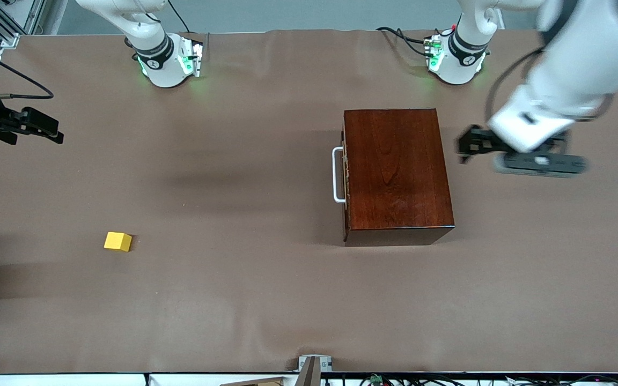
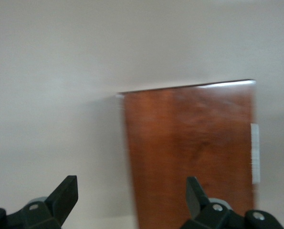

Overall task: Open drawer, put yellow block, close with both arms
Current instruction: 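Reach the left gripper to the white drawer handle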

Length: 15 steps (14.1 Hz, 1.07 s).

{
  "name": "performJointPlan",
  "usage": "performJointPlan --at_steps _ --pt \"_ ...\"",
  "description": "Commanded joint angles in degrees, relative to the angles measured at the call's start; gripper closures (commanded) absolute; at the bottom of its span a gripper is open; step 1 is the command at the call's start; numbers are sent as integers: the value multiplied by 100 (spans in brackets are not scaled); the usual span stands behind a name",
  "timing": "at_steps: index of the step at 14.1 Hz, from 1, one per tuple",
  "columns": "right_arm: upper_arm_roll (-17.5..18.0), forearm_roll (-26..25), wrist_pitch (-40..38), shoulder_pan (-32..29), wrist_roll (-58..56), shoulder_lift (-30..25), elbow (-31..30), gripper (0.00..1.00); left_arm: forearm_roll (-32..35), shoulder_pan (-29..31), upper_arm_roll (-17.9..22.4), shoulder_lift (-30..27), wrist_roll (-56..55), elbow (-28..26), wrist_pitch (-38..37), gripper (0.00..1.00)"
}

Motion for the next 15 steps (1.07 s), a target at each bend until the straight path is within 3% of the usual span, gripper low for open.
performJointPlan --at_steps 1,6,11,15 --pt "63 -79 -19 -47 72 -18 -11 0 -167 -514 -92 369 -945 387 -44 0" --pt "63 -79 -19 -47 72 -18 -11 0 -141 -1842 -39 1448 -2617 1292 17 0" --pt "63 -79 -11 -47 72 -18 -11 0 16 -2573 14 2371 -3225 1346 710 0" --pt "63 -79 -11 -39 72 -18 -11 0 728 -2811 40 2785 -3217 1329 809 0"
